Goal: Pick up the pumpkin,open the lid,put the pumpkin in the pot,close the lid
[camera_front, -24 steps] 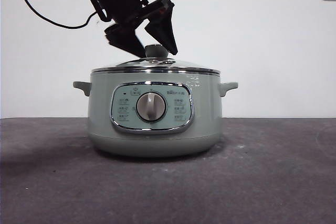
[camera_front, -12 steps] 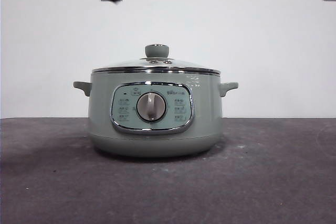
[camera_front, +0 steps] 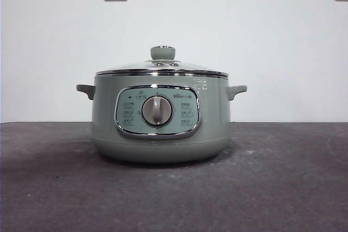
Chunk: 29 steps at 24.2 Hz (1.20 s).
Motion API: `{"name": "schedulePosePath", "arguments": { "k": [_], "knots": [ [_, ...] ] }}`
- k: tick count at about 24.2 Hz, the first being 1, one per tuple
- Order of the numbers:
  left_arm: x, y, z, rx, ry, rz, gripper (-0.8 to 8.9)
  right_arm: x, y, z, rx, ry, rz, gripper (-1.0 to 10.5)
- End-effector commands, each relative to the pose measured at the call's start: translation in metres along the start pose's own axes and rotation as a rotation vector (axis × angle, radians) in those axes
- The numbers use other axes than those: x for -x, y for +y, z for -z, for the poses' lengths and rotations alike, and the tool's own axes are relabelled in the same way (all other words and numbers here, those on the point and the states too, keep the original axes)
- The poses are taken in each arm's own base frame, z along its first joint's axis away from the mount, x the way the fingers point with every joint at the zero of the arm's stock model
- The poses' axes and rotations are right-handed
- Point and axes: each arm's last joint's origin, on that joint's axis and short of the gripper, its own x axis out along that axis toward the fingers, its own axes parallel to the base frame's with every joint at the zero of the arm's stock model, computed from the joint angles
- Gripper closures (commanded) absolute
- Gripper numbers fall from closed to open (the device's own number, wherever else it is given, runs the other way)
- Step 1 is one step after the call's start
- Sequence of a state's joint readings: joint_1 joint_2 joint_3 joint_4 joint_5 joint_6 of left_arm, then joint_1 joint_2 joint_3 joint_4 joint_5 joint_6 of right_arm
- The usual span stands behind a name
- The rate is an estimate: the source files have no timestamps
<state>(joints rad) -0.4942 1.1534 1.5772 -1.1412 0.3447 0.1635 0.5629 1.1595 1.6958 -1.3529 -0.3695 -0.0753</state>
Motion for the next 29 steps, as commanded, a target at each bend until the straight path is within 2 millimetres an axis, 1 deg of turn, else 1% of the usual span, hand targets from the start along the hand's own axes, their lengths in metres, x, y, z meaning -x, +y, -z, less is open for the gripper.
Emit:
{"name": "schedulePosePath", "arguments": {
  "k": [1, 29],
  "knots": [
    [-0.0016, -0.0005, 0.0017, 0.009, 0.015, 0.008, 8.21, -0.0014, 0.0001, 0.0015, 0.005, 0.017, -0.008, 9.5],
    [-0.0016, 0.0000, 0.0006, -0.003, 0.006, -0.007, 8.17, -0.0006, 0.0001, 0.0018, -0.003, 0.016, 0.002, 9.5]
  ]
}}
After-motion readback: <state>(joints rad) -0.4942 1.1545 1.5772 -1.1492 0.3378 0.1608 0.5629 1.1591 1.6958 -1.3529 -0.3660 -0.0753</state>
